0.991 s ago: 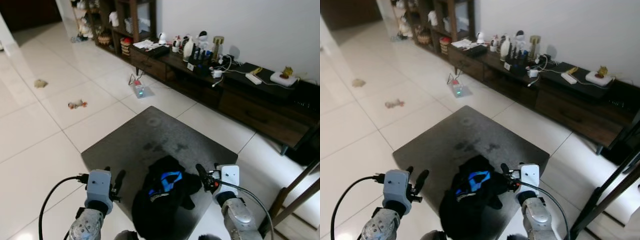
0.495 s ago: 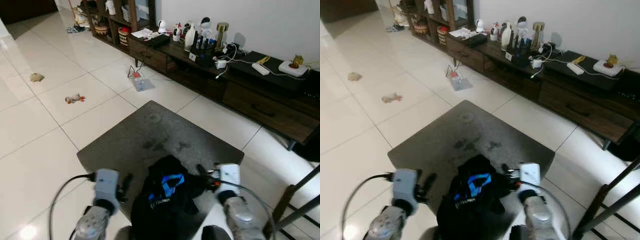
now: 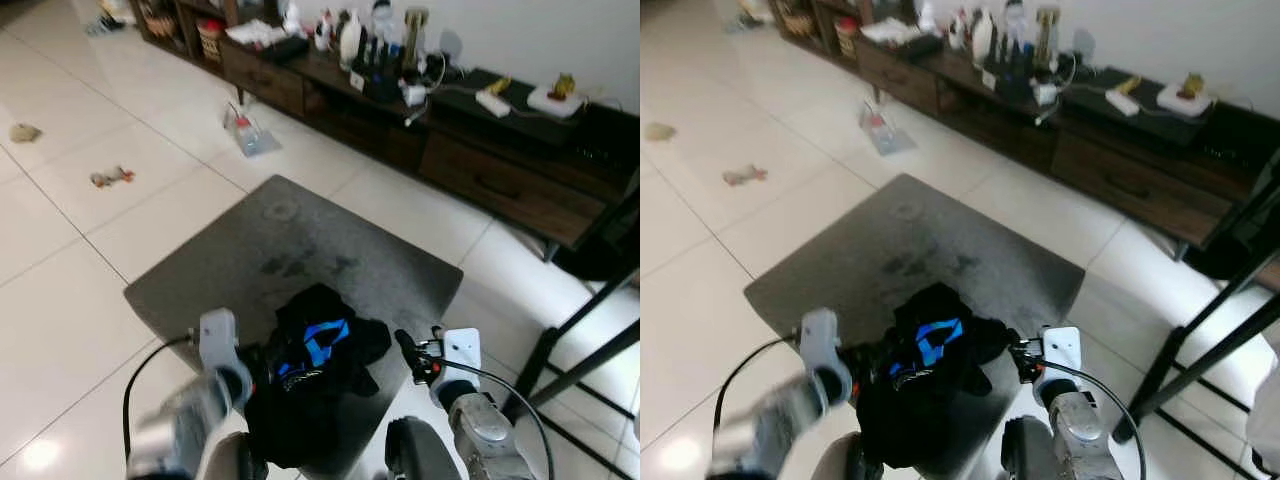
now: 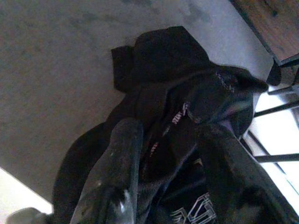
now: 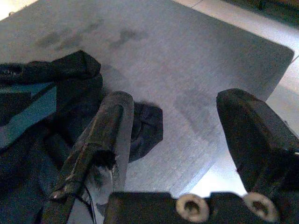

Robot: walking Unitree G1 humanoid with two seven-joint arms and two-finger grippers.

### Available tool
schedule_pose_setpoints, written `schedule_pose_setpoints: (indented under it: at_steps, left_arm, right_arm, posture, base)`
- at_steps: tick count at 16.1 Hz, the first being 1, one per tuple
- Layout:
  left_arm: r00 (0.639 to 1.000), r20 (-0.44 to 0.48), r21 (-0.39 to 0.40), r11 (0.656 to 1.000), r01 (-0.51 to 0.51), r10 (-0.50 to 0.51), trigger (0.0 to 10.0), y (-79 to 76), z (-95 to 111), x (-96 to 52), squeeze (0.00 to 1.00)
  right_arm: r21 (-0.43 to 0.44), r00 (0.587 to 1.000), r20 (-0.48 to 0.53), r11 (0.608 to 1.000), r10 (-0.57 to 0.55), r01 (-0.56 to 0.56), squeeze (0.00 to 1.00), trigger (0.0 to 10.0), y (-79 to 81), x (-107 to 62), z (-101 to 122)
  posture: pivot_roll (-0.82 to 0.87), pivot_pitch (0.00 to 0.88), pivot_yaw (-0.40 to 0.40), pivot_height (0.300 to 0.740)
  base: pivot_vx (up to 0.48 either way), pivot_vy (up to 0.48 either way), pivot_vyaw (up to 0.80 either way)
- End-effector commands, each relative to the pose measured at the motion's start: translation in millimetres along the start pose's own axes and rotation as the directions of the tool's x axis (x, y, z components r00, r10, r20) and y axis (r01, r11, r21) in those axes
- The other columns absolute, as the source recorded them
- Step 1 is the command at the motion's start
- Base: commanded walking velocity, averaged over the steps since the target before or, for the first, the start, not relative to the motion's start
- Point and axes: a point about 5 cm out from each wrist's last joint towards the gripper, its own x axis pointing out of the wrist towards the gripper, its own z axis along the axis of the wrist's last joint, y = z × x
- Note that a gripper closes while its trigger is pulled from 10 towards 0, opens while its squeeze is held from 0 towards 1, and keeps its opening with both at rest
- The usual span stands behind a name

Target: Hang hanger

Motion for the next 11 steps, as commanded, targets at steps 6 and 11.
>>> schedule_pose_setpoints:
  at_steps: [6, 11]
  left_arm:
    - [0.943, -0.297, 0.235, 0.946, 0.223, -0.148, 10.0, 17.8, -13, -38.5, 0.0]
    - [0.958, -0.285, 0.48, 0.868, 0.129, 0.015, 10.0, 44.7, -2, -30.0, 0.0]
  right_arm:
    - [-0.014, 0.999, -0.022, 0.999, 0.028, -0.028, 0.0, 10.0, 5.1, -2.1, -3]
    - [-0.021, 0.999, -0.02, 0.999, 0.038, -0.039, 0.0, 10.0, 7.0, -2.1, -1]
  posture:
    - [-0.02, 0.247, 0.008, 0.597]
    - [-0.02, 0.237, 0.008, 0.597]
  base:
    - [0.0, 0.0, 0.0]
    - [0.0, 0.0, 0.0]
